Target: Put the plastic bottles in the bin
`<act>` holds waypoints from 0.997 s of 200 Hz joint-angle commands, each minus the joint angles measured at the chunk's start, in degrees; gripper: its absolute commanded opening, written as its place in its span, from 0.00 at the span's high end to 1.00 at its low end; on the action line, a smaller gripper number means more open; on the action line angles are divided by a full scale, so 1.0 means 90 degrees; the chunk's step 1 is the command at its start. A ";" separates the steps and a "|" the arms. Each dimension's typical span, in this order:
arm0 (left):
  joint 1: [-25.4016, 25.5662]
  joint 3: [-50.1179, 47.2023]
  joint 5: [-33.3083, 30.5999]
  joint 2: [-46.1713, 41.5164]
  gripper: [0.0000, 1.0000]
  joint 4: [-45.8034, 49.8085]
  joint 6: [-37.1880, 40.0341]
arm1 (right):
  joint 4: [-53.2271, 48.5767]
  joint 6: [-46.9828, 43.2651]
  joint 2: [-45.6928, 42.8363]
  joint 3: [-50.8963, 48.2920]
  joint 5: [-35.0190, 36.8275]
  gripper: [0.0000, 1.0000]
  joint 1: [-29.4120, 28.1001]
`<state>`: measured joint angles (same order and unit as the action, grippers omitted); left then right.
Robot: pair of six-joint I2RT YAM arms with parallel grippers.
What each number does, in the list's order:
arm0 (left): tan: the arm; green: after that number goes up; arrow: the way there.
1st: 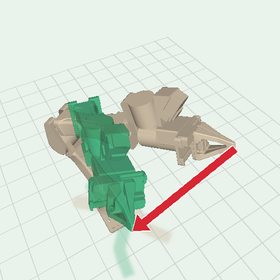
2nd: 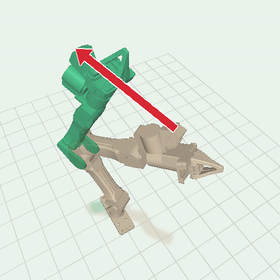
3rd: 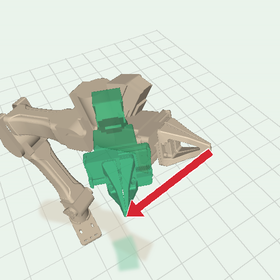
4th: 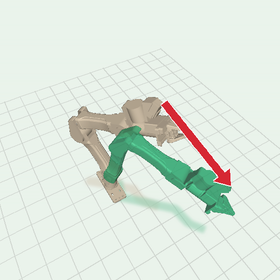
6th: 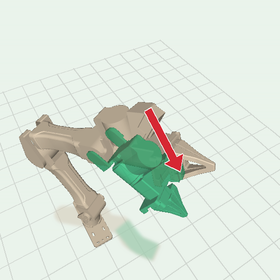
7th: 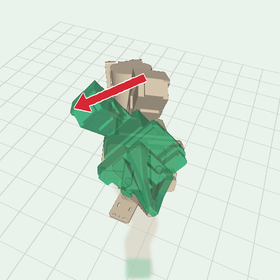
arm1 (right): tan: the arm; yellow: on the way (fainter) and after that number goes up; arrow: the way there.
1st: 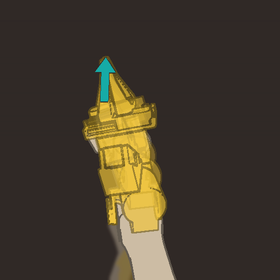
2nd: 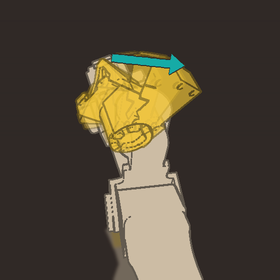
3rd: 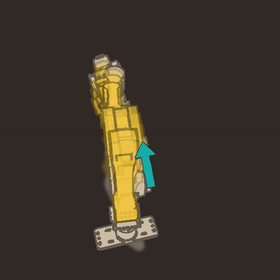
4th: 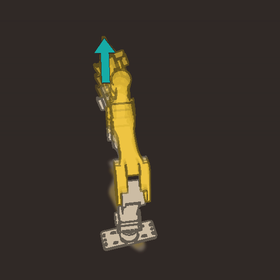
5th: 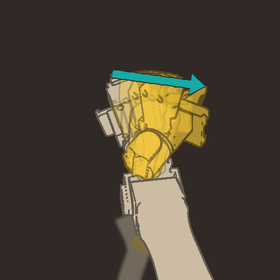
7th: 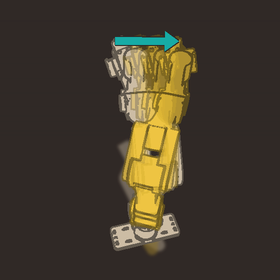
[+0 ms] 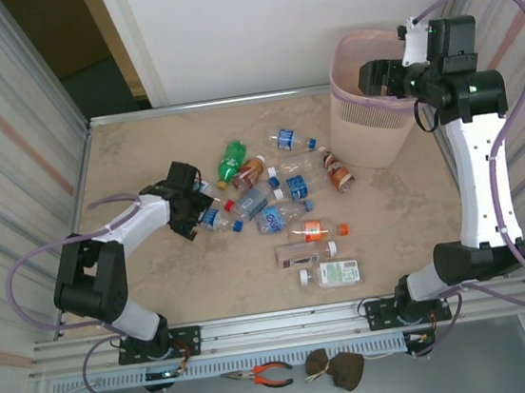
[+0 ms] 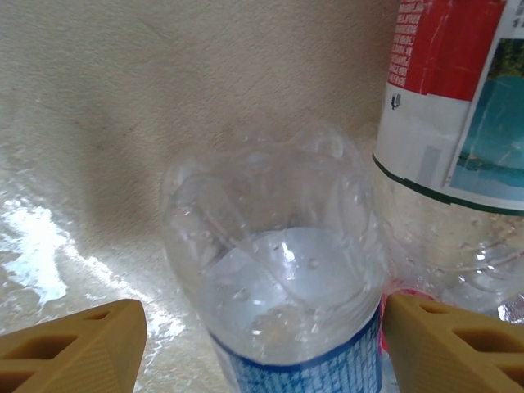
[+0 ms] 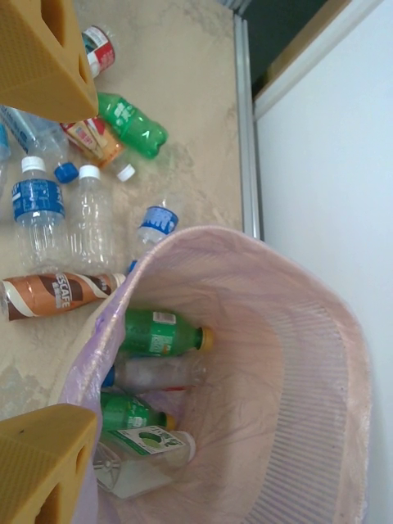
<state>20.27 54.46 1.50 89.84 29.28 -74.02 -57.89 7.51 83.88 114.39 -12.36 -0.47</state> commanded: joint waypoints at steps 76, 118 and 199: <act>-0.0375 -0.0392 0.0299 0.0273 0.31 -0.0431 -0.0086 | 0.0102 0.0103 -0.0240 -0.0112 -0.0158 0.13 -0.0051; -0.0399 -0.0410 0.0160 -0.0026 0.38 -0.0382 0.0048 | 0.0075 0.0119 -0.0270 -0.0130 -0.0123 0.14 -0.0143; -0.0420 -0.0167 0.0346 -0.1873 0.43 -0.1185 0.1871 | 0.1121 0.0349 -0.1127 -0.1738 -0.1663 0.14 -0.0330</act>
<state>16.95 51.62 3.53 79.02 23.59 -66.50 -54.15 8.49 77.84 103.98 -18.83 -2.63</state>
